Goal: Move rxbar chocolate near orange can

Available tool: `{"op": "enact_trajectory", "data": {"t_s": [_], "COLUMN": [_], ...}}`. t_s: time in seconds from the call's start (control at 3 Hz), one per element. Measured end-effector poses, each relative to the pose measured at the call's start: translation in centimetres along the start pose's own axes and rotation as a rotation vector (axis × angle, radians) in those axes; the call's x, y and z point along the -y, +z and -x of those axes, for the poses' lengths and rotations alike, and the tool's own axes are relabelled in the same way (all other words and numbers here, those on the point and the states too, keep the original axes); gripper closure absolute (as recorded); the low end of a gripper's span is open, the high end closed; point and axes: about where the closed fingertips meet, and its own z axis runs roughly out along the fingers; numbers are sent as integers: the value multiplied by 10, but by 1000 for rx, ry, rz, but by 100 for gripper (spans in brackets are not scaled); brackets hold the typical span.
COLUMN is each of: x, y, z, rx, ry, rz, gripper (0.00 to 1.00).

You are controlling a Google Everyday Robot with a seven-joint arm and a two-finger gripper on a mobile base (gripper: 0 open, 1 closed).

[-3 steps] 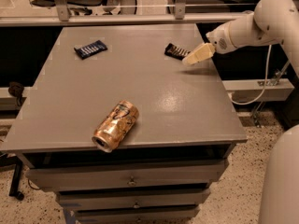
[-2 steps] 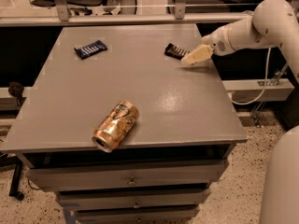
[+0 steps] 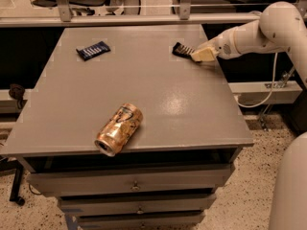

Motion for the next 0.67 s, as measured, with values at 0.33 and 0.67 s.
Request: {"op": "enact_trajectory", "data": {"t_s": [0.33, 0.67], "x": [-1, -4], "y": [-1, -5], "z": [0, 7], "rx": [8, 26], "ry": [-1, -9], "rz": [1, 11], "gripper": [87, 100]}}
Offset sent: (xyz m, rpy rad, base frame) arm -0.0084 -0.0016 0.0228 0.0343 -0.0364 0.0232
